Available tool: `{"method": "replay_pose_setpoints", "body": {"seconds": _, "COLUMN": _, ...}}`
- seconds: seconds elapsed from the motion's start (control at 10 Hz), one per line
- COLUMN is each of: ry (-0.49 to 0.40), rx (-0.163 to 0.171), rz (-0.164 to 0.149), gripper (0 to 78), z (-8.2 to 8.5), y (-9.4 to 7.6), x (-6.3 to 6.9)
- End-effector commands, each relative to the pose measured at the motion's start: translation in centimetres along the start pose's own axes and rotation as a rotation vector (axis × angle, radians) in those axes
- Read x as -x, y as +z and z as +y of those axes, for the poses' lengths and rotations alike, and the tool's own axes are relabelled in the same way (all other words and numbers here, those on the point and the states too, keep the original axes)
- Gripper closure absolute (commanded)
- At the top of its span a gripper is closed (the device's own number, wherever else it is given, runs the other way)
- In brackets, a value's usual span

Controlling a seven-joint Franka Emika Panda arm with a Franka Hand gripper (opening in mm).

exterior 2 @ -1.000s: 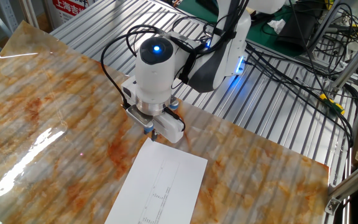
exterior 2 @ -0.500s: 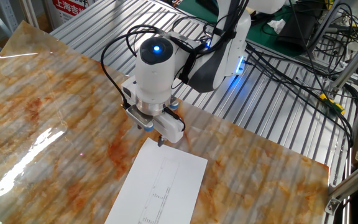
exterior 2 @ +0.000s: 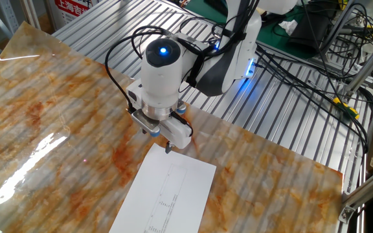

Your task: Flip over and spread out the paper that is laid flat on the table

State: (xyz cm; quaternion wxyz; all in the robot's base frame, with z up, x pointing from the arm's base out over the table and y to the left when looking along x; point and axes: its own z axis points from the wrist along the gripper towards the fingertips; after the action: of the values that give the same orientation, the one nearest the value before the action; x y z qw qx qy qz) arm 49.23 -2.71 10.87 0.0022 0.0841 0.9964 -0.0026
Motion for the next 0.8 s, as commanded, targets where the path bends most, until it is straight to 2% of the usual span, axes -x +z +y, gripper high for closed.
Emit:
{"method": "replay_pose_setpoints", "body": {"seconds": 0.1, "ry": 0.013, "rx": 0.049, "rz": -0.039, "gripper": 0.1, "z": -0.9, "y": 5.3, "x": -1.1}}
{"method": "replay_pose_setpoints", "body": {"seconds": 0.4, "ry": 0.013, "rx": 0.051, "rz": -0.047, "gripper": 0.1, "z": -1.1, "y": 5.8, "x": -1.3}}
{"method": "replay_pose_setpoints", "body": {"seconds": 0.6, "ry": 0.008, "rx": 0.071, "rz": -0.048, "gripper": 0.1, "z": -1.3, "y": 6.5, "x": -1.5}}
{"method": "replay_pose_setpoints", "body": {"seconds": 0.8, "ry": 0.025, "rx": 0.079, "rz": -0.036, "gripper": 0.1, "z": -1.2, "y": 6.3, "x": -1.5}}
